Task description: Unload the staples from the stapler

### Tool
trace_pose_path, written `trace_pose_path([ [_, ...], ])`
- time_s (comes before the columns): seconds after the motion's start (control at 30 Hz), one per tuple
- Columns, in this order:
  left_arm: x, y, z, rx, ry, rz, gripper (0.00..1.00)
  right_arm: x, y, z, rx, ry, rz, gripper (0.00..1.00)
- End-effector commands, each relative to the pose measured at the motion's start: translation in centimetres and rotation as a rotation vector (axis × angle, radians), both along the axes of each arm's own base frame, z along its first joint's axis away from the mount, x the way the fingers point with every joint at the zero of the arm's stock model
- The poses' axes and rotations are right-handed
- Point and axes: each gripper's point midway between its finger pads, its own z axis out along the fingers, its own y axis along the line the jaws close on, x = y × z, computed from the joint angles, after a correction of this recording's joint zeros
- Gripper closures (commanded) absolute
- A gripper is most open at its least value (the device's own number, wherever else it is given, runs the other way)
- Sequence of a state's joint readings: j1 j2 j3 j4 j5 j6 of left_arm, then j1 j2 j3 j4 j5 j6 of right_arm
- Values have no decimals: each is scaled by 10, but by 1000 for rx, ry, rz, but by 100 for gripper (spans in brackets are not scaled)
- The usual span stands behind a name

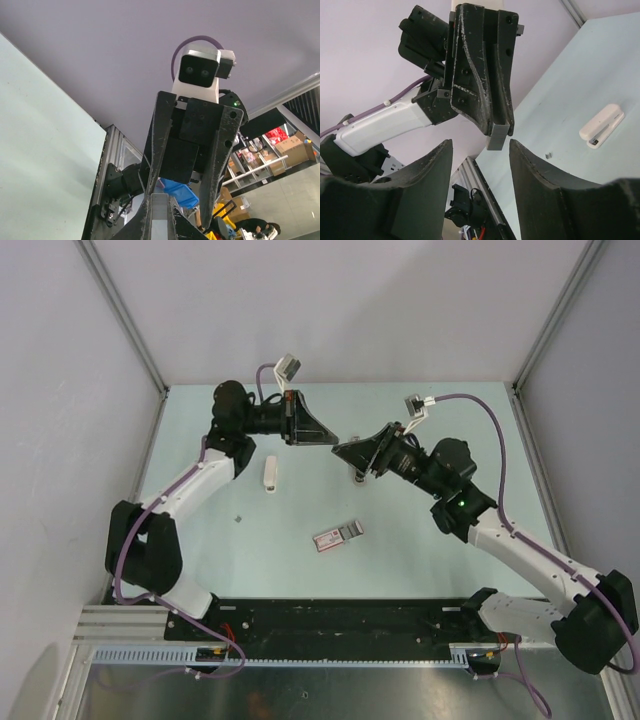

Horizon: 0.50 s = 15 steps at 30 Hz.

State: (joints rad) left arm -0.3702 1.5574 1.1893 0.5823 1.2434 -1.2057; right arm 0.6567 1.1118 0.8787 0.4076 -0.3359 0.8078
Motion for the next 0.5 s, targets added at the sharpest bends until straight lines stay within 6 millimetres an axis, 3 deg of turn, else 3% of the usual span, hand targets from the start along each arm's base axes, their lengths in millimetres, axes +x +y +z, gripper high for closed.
trace_pose_path([
  [0.0, -18, 6, 22, -33, -87, -27, 100, -2, 2, 13, 52, -26, 24, 47],
  [0.47, -20, 6, 19, -33, -84, -20, 100, 4, 7, 12, 76, -12, 30, 60],
])
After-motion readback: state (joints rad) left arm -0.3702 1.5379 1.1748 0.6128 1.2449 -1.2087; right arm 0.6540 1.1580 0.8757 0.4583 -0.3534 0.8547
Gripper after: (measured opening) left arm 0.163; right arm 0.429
